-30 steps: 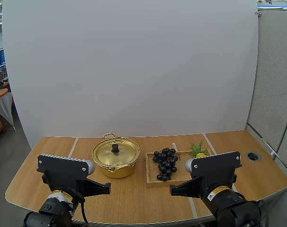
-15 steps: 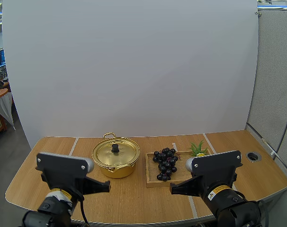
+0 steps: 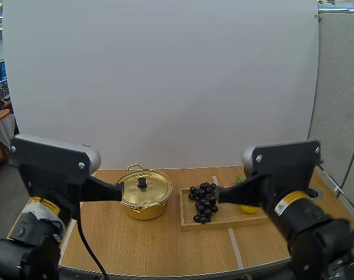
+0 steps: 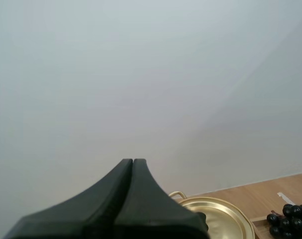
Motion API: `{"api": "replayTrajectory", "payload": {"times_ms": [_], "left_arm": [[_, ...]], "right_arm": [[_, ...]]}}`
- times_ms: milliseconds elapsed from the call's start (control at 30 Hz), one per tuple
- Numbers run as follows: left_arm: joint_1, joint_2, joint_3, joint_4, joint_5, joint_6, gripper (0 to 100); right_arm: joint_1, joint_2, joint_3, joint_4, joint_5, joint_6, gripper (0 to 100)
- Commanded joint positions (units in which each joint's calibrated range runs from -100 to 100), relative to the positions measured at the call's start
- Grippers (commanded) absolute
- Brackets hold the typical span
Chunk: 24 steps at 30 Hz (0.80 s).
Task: Open the pot, put the pineapple inside, and close it
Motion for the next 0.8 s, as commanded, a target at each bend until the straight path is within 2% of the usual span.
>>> {"api": "replayTrajectory", "payload": {"times_ms": [0,233,367,567,767], "left_arm": [[0.02,-0.14,-4.82,0.57,8.07,0.39,0],[0.02,-0.14,-18.05,0.57,30.21,0.39,0],[0.02,-0.14,-24.45,0.57,40.47,0.39,0],[0.02,-0.09,-25.74,0.57,40.27,0.39,0],[0.02,8.86,-25.74,-0.6,40.07,0.39,0]], "right_arm": [[0.04,-0.15,-6.54,-0.34,10.32,-0.05,0],[0.04,-0.15,-18.73,-0.34,29.5,-0.05,0],[0.04,-0.15,-22.76,-0.34,33.68,-0.05,0],[0.04,-0.15,-23.82,-0.34,34.35,-0.05,0],[0.04,4.1,-23.82,-0.34,34.5,-0.05,0]]}}
